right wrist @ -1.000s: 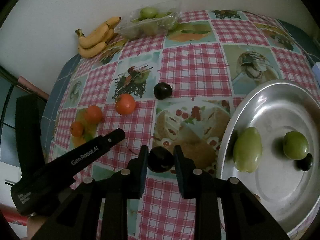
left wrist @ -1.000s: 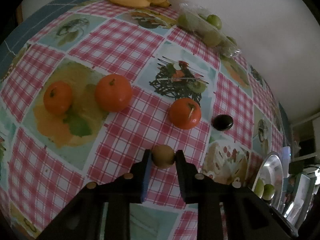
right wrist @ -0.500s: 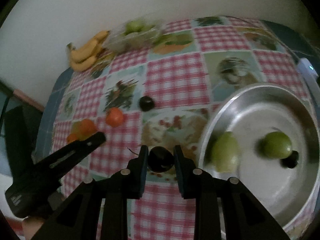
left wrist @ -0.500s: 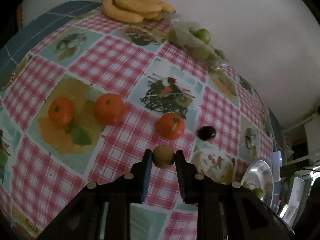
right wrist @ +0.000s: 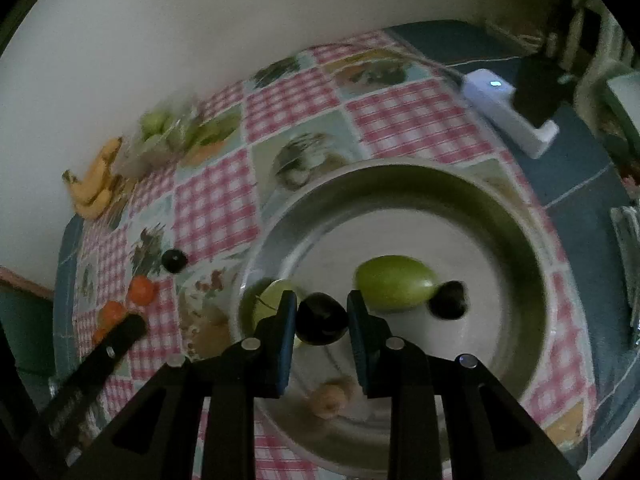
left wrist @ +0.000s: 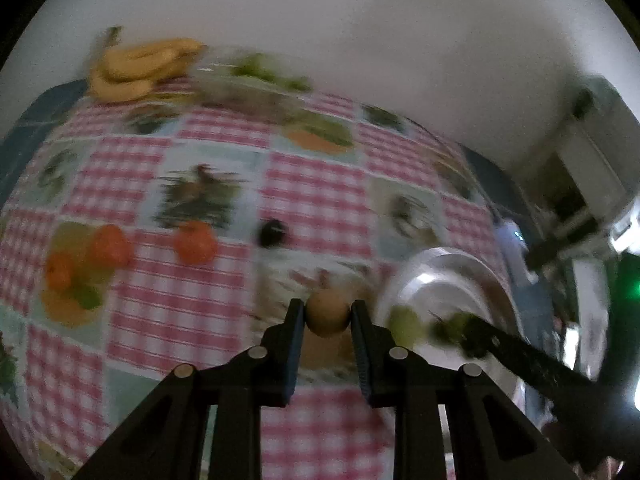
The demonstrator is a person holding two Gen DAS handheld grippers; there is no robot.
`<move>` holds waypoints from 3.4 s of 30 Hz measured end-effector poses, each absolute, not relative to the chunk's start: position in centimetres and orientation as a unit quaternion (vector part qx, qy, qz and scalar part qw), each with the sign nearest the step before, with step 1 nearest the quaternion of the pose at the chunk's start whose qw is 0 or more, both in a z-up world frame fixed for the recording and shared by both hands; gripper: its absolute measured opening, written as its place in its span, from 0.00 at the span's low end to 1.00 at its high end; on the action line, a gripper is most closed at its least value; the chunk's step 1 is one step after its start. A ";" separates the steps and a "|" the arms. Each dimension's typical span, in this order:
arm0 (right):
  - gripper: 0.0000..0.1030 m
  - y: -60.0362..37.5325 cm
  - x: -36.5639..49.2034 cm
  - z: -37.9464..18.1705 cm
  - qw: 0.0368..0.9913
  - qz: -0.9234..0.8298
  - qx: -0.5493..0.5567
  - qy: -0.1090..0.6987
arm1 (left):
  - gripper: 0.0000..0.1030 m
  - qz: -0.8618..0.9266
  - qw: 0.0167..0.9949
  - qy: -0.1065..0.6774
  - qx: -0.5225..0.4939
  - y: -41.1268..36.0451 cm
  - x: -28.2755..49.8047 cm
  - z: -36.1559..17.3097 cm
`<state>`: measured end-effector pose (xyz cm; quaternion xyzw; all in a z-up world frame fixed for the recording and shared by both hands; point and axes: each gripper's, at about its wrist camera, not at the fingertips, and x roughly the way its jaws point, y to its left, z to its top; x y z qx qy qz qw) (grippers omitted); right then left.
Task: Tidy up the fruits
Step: 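Carry the kiwi and plum into the steel bowl and open both tools, then withdraw both open tools from the bowl toward the tangerines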
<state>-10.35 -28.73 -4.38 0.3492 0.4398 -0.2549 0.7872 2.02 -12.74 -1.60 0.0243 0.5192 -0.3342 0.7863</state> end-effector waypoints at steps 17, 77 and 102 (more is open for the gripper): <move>0.27 -29.8 -12.8 -5.6 0.768 -0.267 0.364 0.454 | 0.25 -0.413 0.726 0.536 0.124 -18.4 -3.9 -4.2; 0.39 -29.2 -11.8 -6.1 0.772 -0.260 0.355 0.459 | 0.34 -0.239 0.804 0.541 0.060 -11.3 3.2 -3.8; 0.94 -29.0 -11.0 -6.7 0.776 -0.253 0.331 0.474 | 1.00 -0.199 0.824 0.523 0.088 -11.0 3.5 -3.9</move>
